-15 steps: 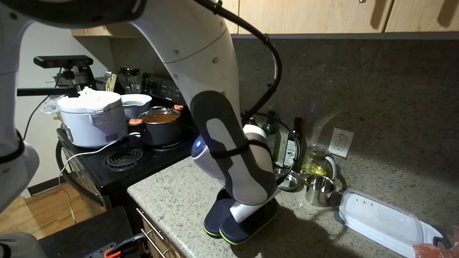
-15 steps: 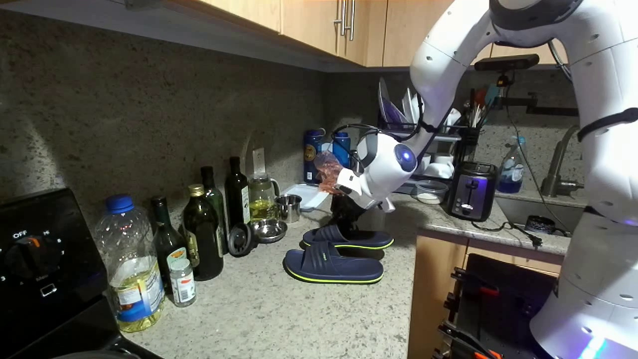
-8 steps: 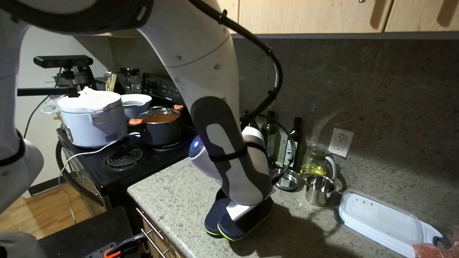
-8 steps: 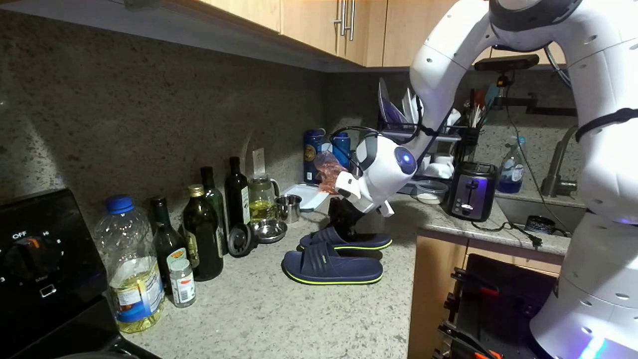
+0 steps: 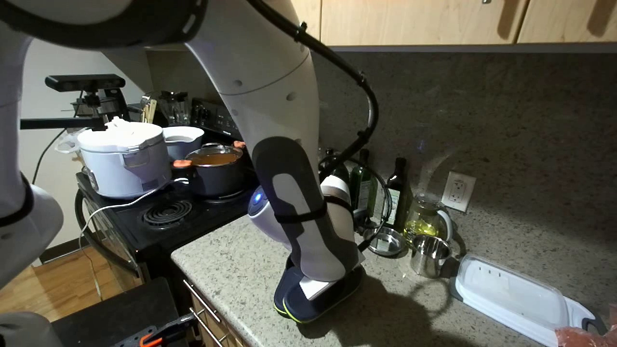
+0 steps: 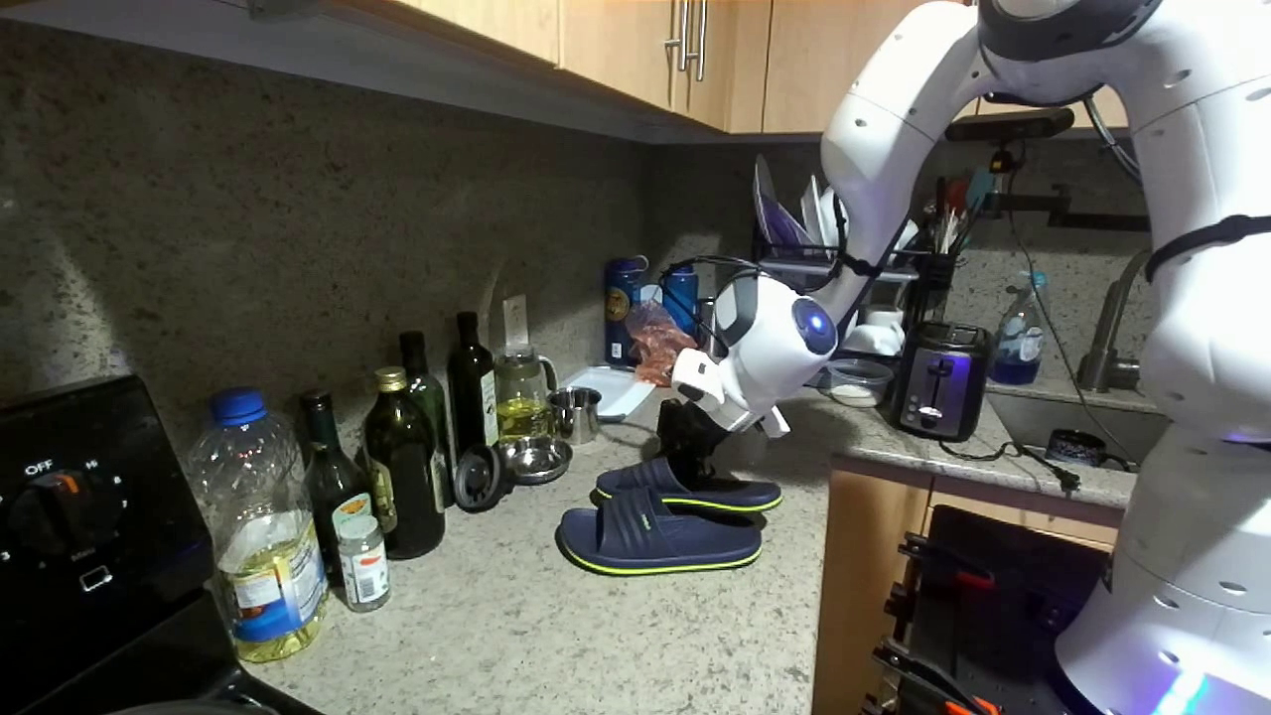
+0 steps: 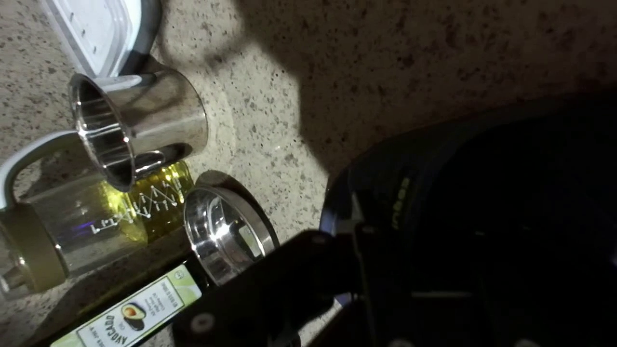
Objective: Separate the slippers on the counter
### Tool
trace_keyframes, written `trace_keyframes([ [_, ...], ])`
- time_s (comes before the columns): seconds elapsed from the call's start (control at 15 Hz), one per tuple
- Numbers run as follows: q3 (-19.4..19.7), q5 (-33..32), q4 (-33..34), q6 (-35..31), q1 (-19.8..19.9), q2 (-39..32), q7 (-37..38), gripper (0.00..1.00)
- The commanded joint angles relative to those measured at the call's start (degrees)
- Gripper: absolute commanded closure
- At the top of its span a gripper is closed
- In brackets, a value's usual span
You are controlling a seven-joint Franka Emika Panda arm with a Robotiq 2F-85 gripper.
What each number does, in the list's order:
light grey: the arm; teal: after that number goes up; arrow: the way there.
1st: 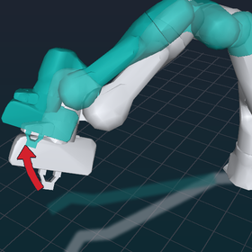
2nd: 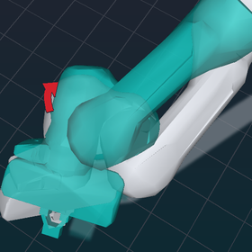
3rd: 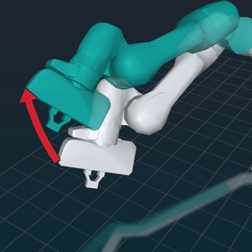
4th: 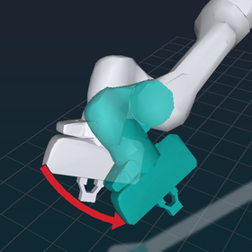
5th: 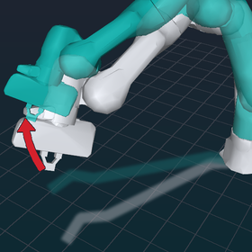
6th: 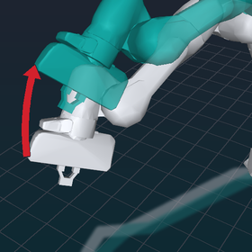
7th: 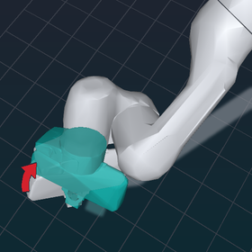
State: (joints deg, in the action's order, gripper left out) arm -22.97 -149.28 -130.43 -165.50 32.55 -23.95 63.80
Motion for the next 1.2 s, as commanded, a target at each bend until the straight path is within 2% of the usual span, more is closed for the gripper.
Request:
trace_keyframes([
  [0.0, -0.4, 0.0, -1.3, 1.1, 0.7, 2.6, -3.3, 0.98],
  [0.4, 1.4, 0.0, 0.1, 0.4, -0.4, 4.2, -10.0, 0.98],
  [0.87, -0.9, 0.0, 1.4, 0.2, 1.5, 0.9, -13.4, 0.98],
  [0.93, -1.2, 0.0, 1.3, 0.3, 1.6, 0.7, -13.0, 0.94],
  [1.0, -1.4, 0.0, 1.1, 0.2, 1.8, 0.6, -12.8, 0.66],
  [1.13, -1.9, 0.0, 0.5, 0.2, 2.0, 1.2, -12.5, 0.63],
])
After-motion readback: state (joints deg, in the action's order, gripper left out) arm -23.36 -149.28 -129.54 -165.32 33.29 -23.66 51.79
